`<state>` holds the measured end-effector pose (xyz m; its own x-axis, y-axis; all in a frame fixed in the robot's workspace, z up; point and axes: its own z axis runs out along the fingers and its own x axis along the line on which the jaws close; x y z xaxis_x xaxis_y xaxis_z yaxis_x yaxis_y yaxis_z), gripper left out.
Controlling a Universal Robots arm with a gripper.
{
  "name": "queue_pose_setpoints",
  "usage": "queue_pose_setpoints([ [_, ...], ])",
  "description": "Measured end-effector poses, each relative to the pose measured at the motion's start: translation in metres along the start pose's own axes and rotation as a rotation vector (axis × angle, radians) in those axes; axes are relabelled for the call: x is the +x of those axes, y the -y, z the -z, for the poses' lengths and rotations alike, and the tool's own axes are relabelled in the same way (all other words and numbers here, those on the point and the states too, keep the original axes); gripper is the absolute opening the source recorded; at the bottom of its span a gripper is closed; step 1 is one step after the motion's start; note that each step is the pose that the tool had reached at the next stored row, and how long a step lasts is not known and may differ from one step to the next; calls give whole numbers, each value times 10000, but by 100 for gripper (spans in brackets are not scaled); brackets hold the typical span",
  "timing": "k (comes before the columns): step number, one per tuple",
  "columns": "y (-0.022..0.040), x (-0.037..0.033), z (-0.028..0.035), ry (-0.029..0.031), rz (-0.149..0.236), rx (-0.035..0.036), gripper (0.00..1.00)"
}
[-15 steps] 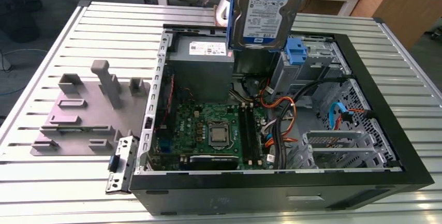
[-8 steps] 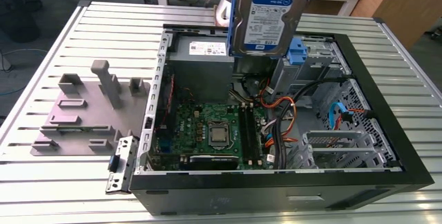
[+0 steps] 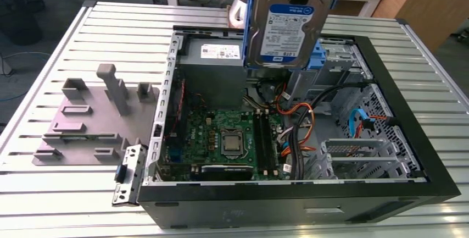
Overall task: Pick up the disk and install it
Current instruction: 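Pick up the disk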
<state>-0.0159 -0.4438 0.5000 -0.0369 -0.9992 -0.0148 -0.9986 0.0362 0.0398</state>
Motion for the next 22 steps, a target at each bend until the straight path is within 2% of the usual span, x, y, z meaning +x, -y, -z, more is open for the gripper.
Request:
queue_pose_setpoints([
  [22, 22, 574, -8, 8, -229, 3, 35],
])
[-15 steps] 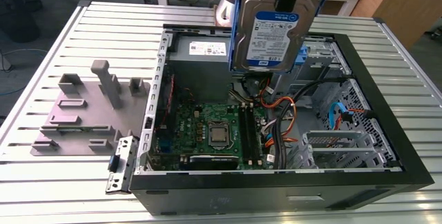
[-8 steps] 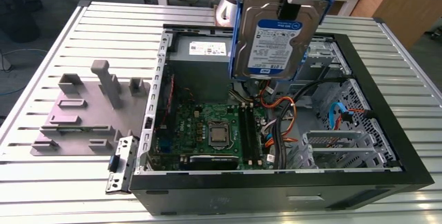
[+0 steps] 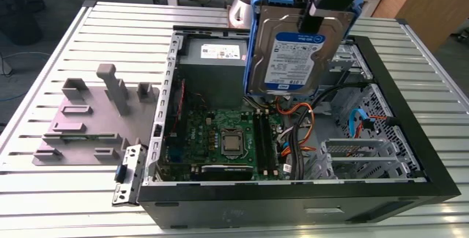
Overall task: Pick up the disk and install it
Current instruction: 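Pick up the disk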
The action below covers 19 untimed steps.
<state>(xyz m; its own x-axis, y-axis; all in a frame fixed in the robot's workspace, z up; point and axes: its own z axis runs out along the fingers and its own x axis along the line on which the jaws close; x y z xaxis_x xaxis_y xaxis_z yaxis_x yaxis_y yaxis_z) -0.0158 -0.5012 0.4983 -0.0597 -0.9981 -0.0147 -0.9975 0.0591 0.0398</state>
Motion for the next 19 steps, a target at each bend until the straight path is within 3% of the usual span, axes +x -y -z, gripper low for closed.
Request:
queue_pose_setpoints([
  [10, 17, 267, -16, 3, -85, 1, 35],
  [19, 27, 403, -60, 8, -166, 2, 35],
])
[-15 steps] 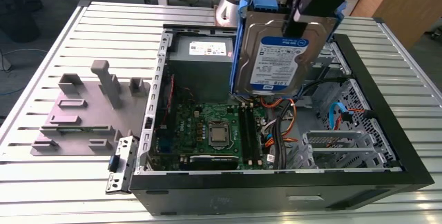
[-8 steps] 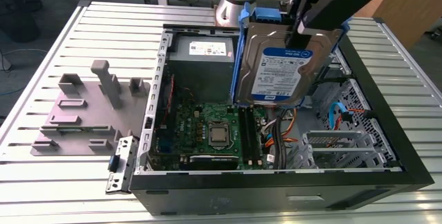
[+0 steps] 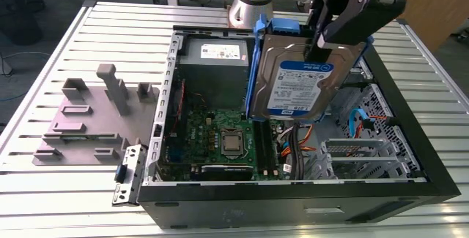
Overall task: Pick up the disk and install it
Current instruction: 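Pick up the disk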
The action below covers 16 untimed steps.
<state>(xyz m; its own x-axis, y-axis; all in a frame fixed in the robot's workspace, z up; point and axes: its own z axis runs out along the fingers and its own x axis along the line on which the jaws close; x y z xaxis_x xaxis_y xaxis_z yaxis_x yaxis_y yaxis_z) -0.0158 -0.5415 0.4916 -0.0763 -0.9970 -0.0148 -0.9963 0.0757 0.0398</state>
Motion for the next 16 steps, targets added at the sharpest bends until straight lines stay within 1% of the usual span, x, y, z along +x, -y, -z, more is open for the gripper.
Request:
queue_pose_setpoints([
  [5, 10, 66, -29, 0, -25, 0, 35],
  [8, 31, 103, -47, 1, -32, 0, 35],
  [12, 104, 128, -63, 1, -31, 0, 35],
  [16, 220, 155, -76, 1, -32, -2, 35],
])
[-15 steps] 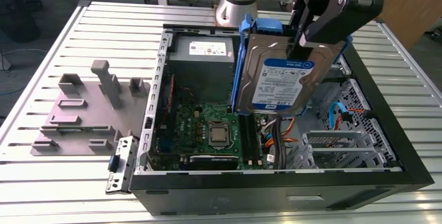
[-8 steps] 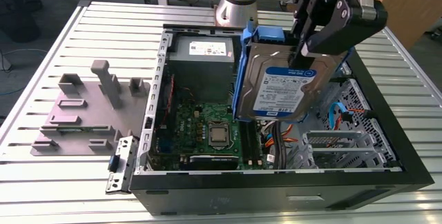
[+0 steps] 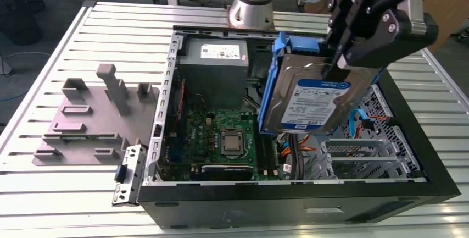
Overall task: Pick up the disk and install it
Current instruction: 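Pick up the disk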
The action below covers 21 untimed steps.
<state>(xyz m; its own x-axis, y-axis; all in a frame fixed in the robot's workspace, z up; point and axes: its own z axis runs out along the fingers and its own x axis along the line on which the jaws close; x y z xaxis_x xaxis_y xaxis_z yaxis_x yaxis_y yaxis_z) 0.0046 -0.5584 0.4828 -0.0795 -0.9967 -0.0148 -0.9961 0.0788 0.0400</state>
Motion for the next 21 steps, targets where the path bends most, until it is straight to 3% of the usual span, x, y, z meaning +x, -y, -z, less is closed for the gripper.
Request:
queue_pose_setpoints([
  [21, 723, 85, -65, -4, -1, -45, 35],
])
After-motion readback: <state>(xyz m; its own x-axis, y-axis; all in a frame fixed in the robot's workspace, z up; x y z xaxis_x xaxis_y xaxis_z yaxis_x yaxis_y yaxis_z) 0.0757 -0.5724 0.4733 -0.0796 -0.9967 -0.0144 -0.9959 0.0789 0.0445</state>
